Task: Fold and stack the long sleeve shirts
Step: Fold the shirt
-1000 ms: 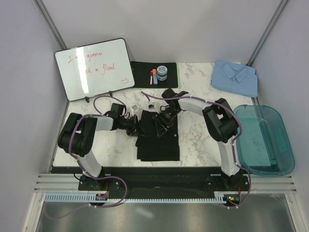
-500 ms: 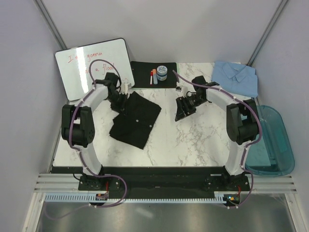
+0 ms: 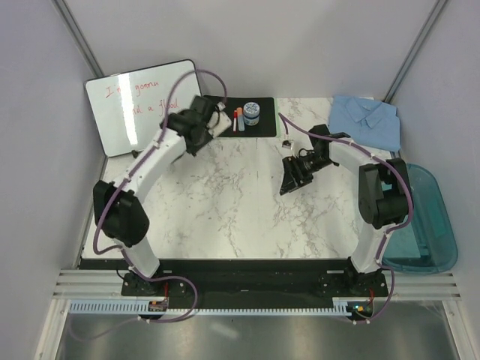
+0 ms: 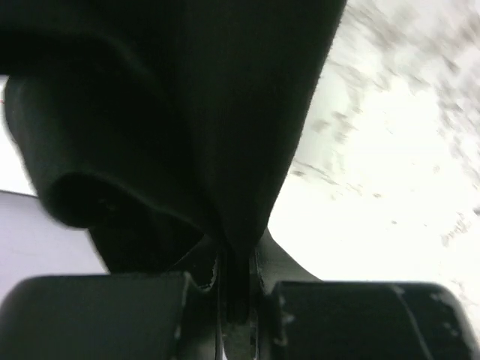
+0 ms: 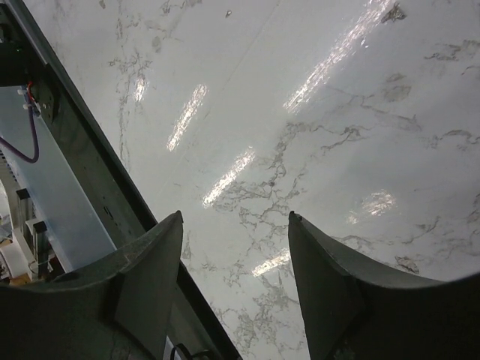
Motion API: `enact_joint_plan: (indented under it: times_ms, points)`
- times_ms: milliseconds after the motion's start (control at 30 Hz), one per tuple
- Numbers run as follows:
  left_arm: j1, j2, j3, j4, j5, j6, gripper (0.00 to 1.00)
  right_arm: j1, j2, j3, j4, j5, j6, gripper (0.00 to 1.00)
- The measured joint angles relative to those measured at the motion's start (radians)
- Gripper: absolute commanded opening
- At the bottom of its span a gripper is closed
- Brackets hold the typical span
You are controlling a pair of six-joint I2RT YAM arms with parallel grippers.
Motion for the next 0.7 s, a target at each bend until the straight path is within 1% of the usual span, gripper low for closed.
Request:
enact_joint_plan:
  times_ms: [67,100,200,267,300,367,400,467,500,533,600,700]
  points:
    - [-0.087,-0.027,-0.169,0.027,-0.042,0.002,0.02,-0.005,0.000,-0.006,0.000,-0.008,-0.003,0.66]
    - [-0.128,-0.017,-0.236,0.034,-0.050,-0.005,0.02,-0.006,0.000,-0.008,-0.001,-0.011,-0.003,0.66]
    - [-0.225,0.079,-0.381,0.051,-0.022,-0.083,0.02,-0.010,0.000,-0.020,0.000,-0.015,-0.006,0.66]
    - [-0.270,0.148,-0.424,0.053,0.015,-0.141,0.02,-0.013,0.000,-0.032,-0.001,-0.015,-0.007,0.67]
    - [-0.289,0.180,-0.433,0.053,0.027,-0.169,0.04,-0.015,0.000,-0.038,-0.001,-0.016,-0.007,0.67]
    - [-0.321,0.210,-0.420,0.036,0.023,-0.224,0.06,-0.018,0.000,-0.051,-0.001,-0.020,-0.006,0.68]
    - [-0.332,0.212,-0.404,0.028,0.045,-0.254,0.09,-0.019,0.000,-0.060,-0.001,-0.025,-0.006,0.68]
    - [-0.348,0.229,-0.360,0.025,0.086,-0.311,0.29,-0.021,0.000,-0.072,-0.001,-0.032,-0.005,0.69]
    - [-0.354,0.242,-0.331,0.022,0.106,-0.333,0.57,-0.023,0.000,-0.077,-0.002,-0.035,-0.003,0.69]
    - [-0.361,0.257,-0.299,0.023,0.130,-0.355,0.73,-0.024,0.000,-0.080,-0.001,-0.037,-0.002,0.69]
    - [-0.374,0.291,-0.222,0.024,0.198,-0.406,0.76,-0.025,0.000,-0.082,0.000,-0.038,0.004,0.70]
    - [-0.383,0.315,-0.122,0.034,0.285,-0.438,0.77,-0.032,0.000,-0.082,0.001,-0.042,0.014,0.71]
